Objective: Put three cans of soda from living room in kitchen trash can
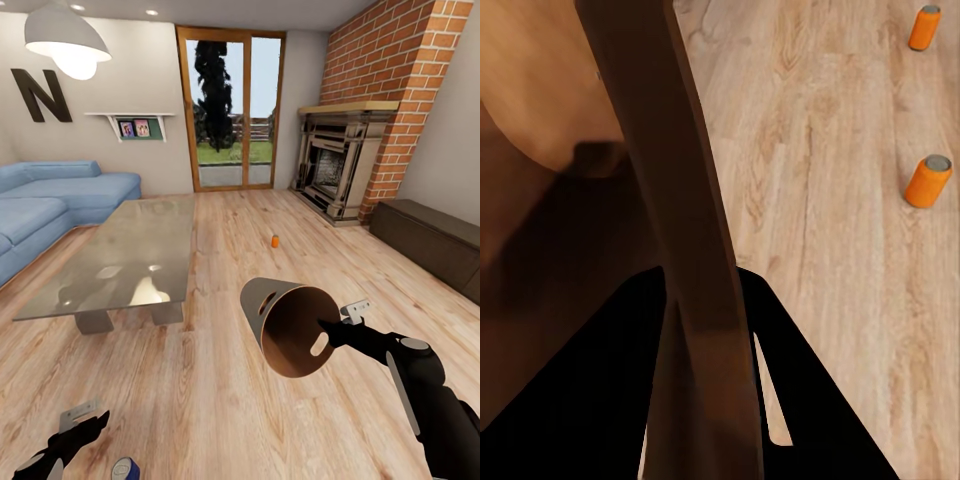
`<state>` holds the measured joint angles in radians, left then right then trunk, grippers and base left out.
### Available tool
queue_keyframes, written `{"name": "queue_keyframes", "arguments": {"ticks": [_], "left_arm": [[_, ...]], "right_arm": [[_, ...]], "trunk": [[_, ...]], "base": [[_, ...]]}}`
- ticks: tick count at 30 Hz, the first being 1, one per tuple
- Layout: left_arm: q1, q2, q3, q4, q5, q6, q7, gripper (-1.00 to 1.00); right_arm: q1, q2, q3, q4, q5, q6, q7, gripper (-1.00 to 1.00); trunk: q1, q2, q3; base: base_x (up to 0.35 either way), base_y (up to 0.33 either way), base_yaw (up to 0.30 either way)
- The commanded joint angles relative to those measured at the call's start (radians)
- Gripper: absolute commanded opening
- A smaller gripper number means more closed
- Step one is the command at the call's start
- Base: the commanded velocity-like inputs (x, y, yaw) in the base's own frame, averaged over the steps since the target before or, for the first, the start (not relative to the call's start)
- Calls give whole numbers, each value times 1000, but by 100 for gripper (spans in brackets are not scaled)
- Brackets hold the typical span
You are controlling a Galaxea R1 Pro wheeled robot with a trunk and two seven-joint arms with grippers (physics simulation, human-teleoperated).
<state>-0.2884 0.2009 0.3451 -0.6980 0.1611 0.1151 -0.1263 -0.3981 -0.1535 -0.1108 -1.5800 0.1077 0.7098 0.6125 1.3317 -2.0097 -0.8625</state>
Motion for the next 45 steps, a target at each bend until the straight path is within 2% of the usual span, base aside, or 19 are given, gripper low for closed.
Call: {"name": "queue_keyframes", "arguments": {"ticks": [1,45], "left_arm": [[0,0,0,0,0,0,0,100],[0,0,-1,0,0,0,-1,100]], "right_arm": [[0,0,1,-1,-16,2,0,-100],[0,3,8,0,-16,1,0,-100]], "trunk": [[4,-7,-3],[173,-315,-141]], "base": [[0,0,0],[0,0,0]]}}
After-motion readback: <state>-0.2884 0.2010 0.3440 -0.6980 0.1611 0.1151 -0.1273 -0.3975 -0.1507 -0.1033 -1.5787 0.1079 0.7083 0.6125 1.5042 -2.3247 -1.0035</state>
